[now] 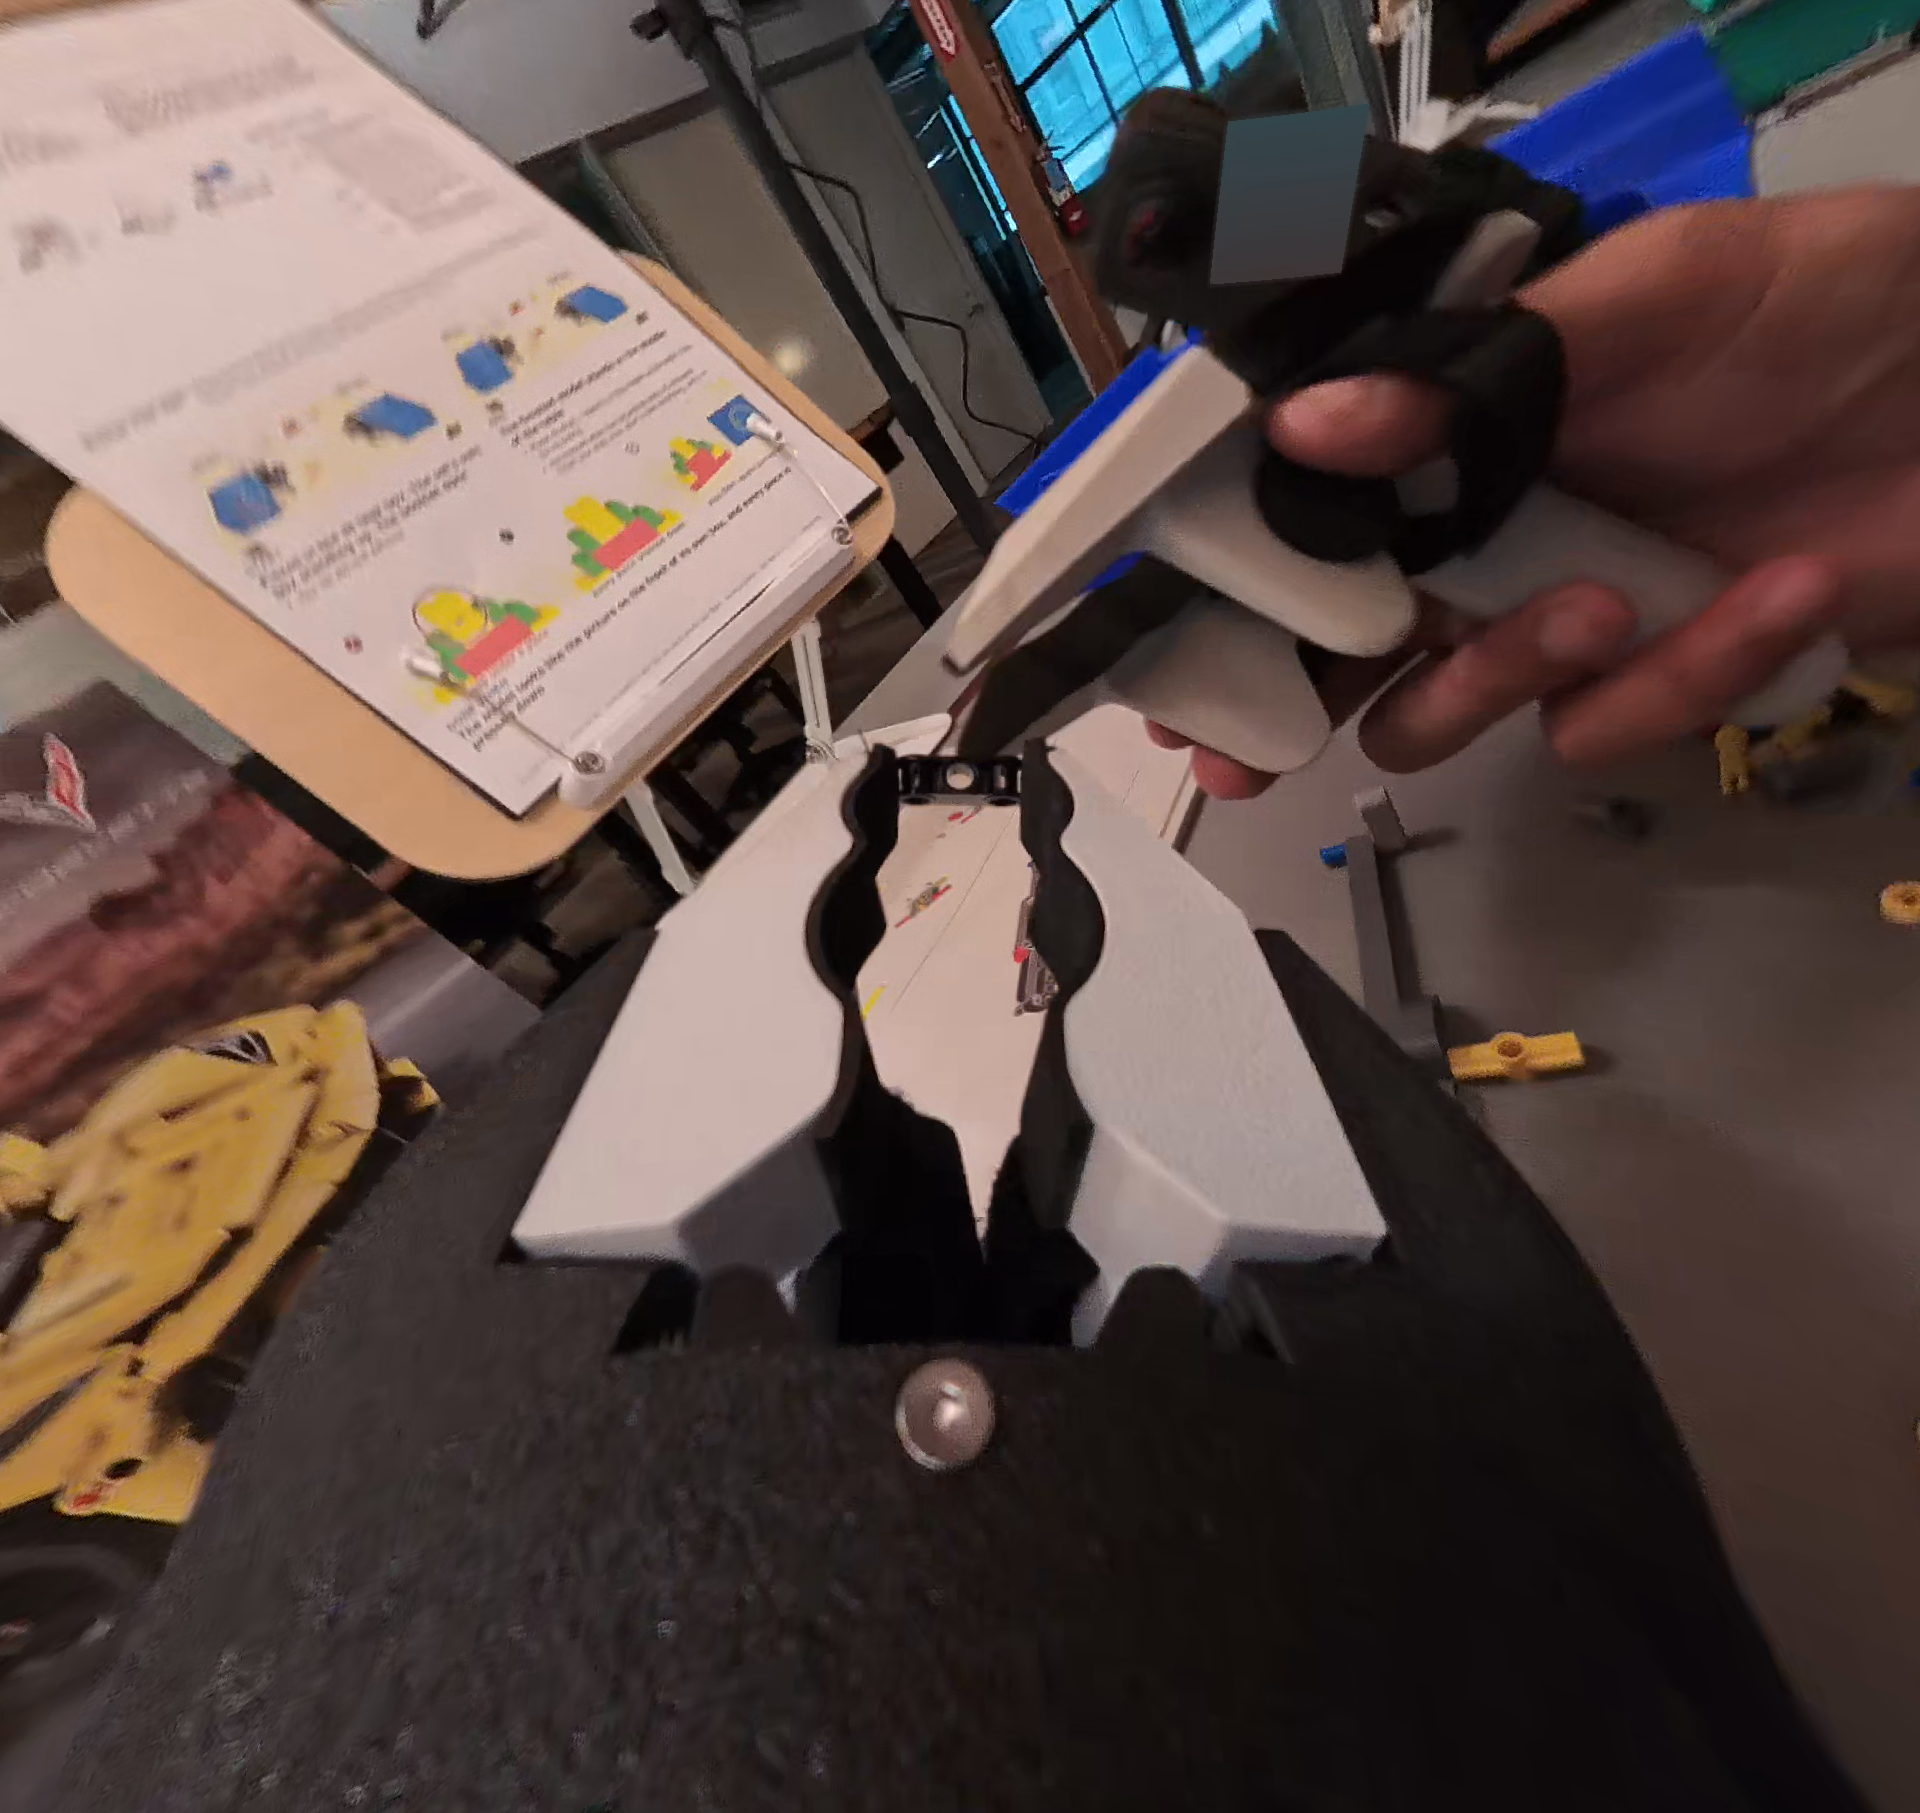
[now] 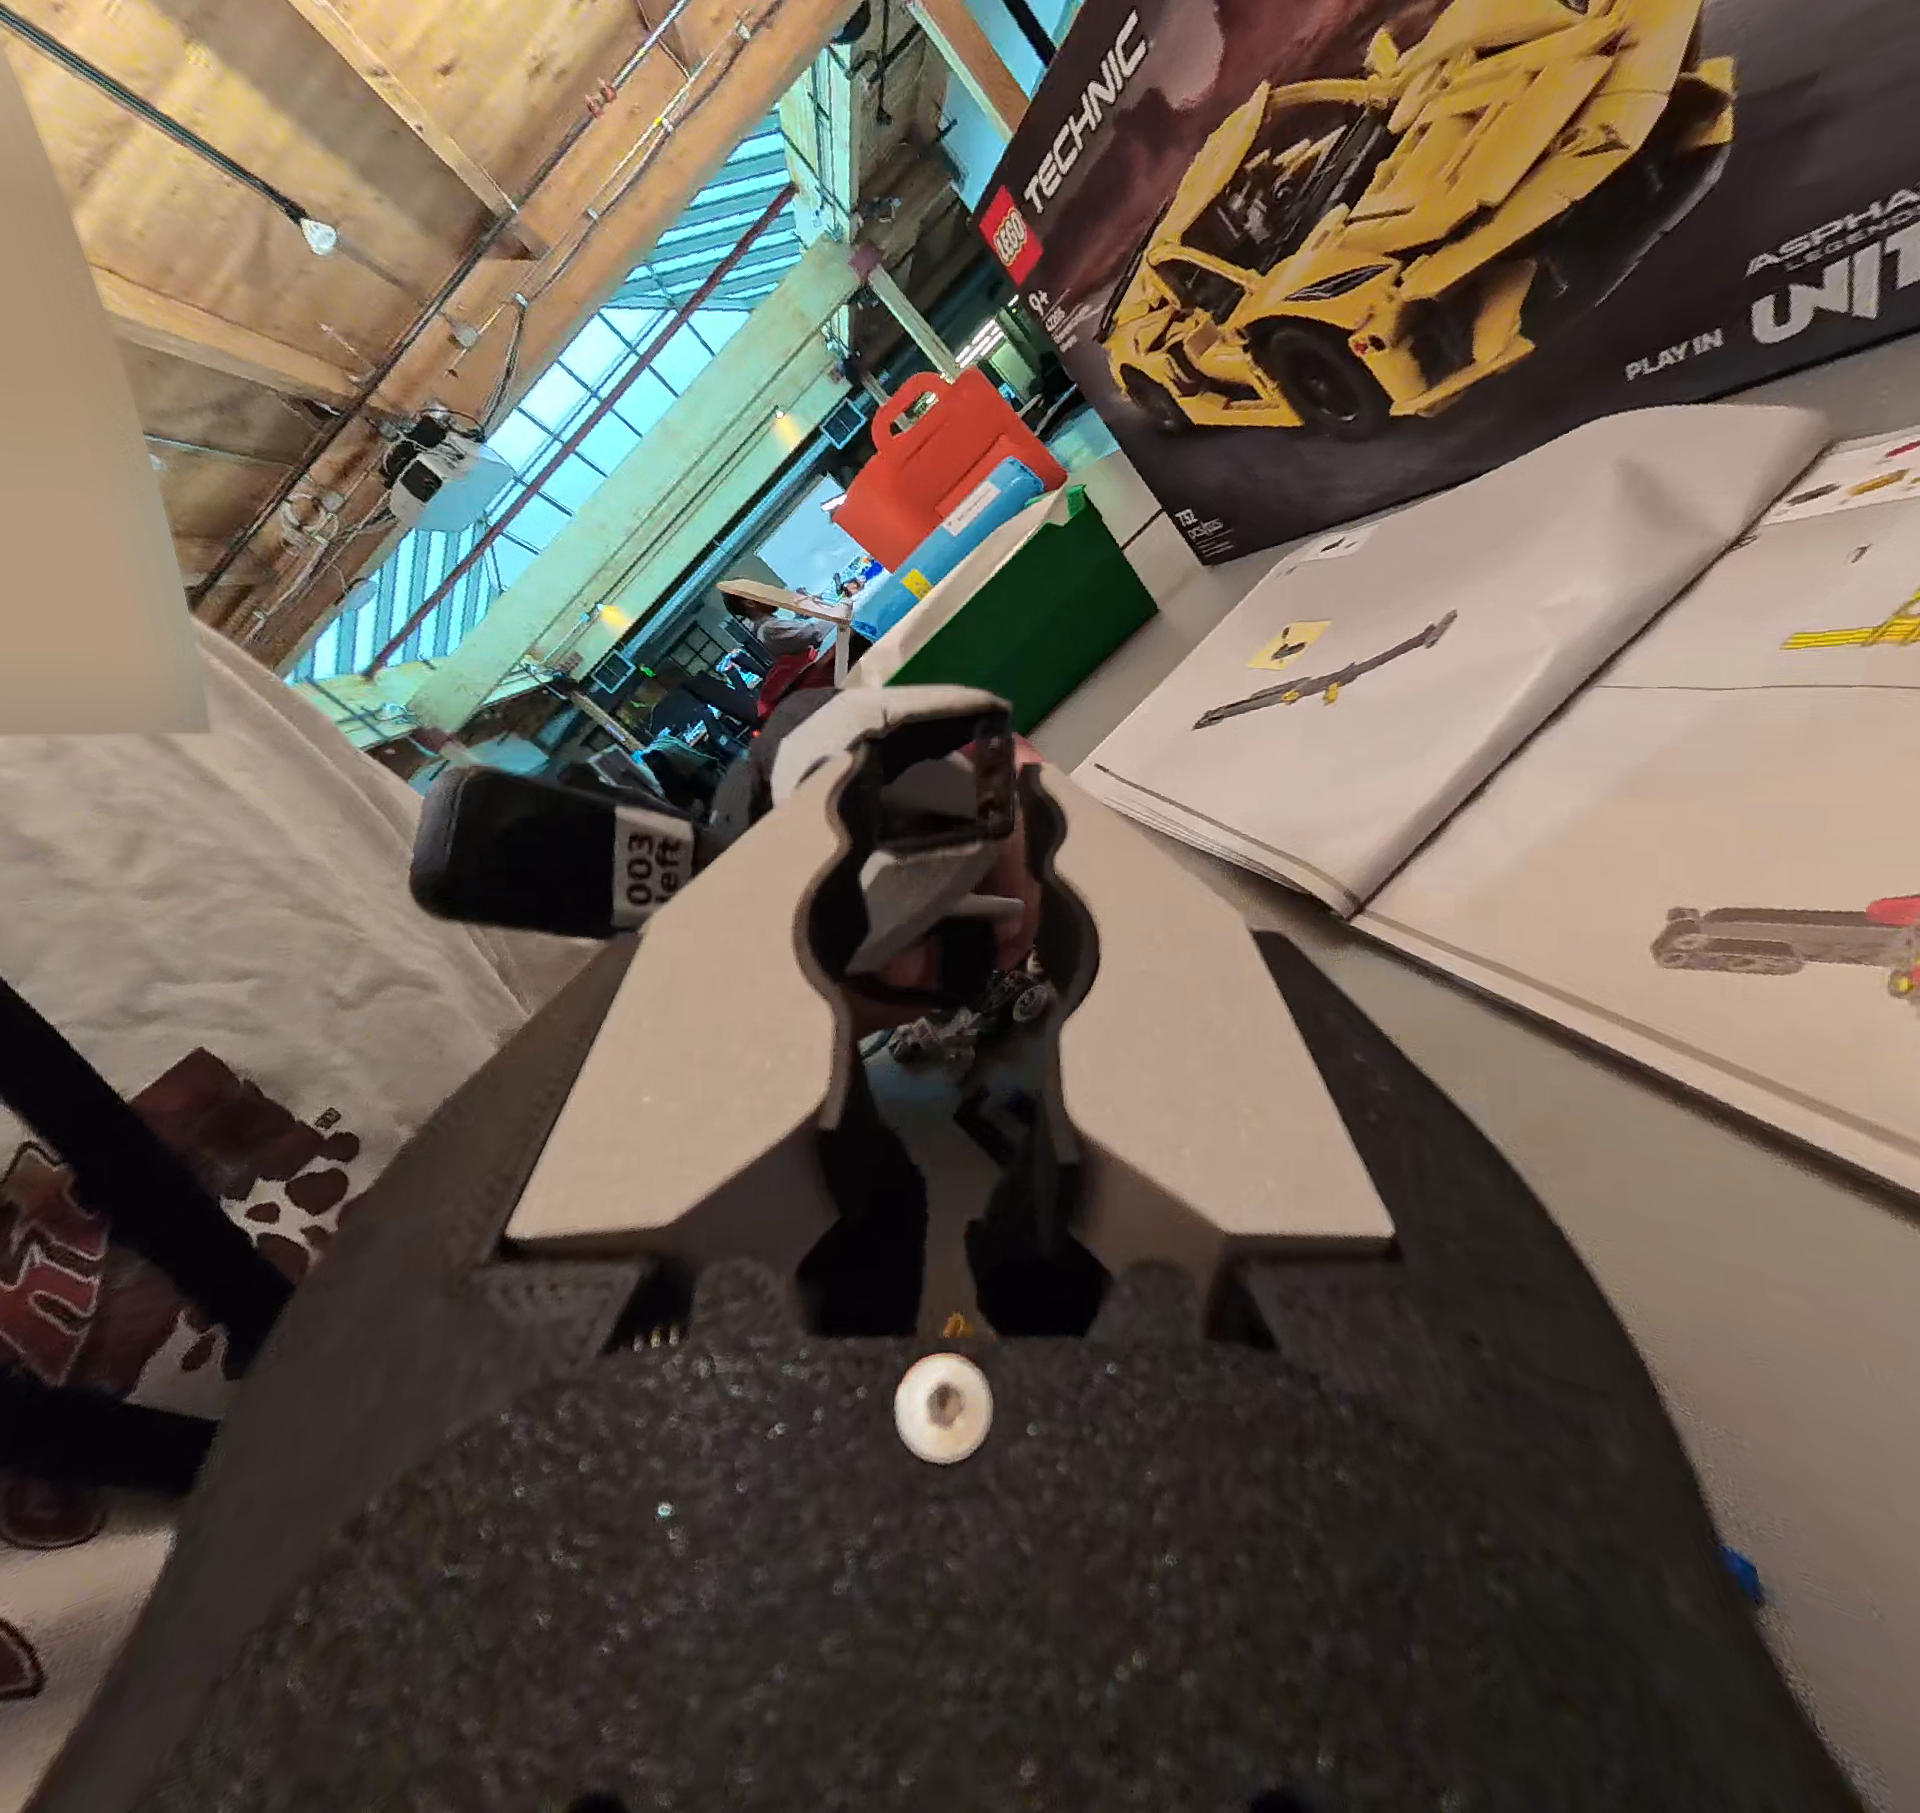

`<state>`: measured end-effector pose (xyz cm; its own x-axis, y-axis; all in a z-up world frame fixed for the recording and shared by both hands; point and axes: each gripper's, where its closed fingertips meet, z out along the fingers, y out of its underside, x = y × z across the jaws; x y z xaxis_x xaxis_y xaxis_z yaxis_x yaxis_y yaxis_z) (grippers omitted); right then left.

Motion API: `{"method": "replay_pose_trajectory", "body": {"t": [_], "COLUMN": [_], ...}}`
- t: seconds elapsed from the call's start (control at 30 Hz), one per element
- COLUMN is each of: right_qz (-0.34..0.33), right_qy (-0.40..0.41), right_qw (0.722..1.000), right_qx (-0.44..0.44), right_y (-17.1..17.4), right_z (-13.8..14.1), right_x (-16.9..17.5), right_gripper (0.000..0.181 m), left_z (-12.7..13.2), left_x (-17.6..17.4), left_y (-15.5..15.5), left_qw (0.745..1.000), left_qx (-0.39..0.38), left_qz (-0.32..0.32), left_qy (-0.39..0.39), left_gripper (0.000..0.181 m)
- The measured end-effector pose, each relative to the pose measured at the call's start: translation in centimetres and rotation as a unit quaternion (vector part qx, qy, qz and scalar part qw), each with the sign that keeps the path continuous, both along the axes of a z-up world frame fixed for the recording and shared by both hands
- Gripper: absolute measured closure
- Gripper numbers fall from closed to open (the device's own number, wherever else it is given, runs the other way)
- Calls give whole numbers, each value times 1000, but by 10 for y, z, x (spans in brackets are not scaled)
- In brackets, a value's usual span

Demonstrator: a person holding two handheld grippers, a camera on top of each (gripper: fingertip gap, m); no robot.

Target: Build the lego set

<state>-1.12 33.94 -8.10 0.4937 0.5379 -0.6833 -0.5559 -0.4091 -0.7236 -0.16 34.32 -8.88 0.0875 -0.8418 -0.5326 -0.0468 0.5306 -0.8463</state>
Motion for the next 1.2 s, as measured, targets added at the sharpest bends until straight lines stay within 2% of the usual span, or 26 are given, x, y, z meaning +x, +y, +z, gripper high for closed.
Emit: {"method": "replay_pose_trajectory", "body": {"t": [0.1, 0.3, 0.43, 0.5, 0.6, 0.67, 0.77, 0.87, 0.93, 0.97, 1.1, 1.2], "right_qz": [-3, -10, 17, 15, 20, 23, 43, 76, 90, 96, 122, 125], "right_qy": [-24, -78, -71, -89, -134, -172, -241, -285, -316, -332, -353, -359], "right_qw": [1000, 997, 997, 996, 991, 985, 969, 954, 942, 935, 923, 921], "right_qx": [2, 1, 10, 15, 8, 21, 44, 59, 74, 83, 88, 82], "right_y": [-1, -1, -7, -8, -10, -14, -23, -31, -35, -37, -42, -43], "right_z": [-2, -8, -2, -3, -10, -11, -15, -22, -26, -29, -36, -39], "right_x": [-2, -3, -12, -12, -11, -9, -14, -28, -36, -41, -52, -51], "right_gripper": [166, 160, 175, 175, 175, 175, 174, 174, 174, 175, 174, 174], "left_z": [-1, 7, 10, 10, 2, 3, -1, -3, -16, -24, -30, -31], "left_x": [0, -4, -5, -5, -7, -13, -25, -38, -46, -48, -51, -54], "left_y": [-6, -9, -15, -17, -21, -25, -25, -38, -46, -47, -48, -52], "left_qw": [999, 999, 998, 998, 999, 992, 959, 917, 901, 900, 918, 920], "left_qx": [37, 47, 64, 57, -7, -99, -235, -312, -319, -309, -264, -246], "left_qz": [15, 20, 18, 19, -2, -50, -122, -211, -243, -245, -234, -239], "left_qy": [8, 3, -2, 2, 42, 58, 96, 128, 167, 186, 182, 188], "left_gripper": [160, 160, 160, 159, 160, 159, 156, 160, 161, 164, 179, 176]}}
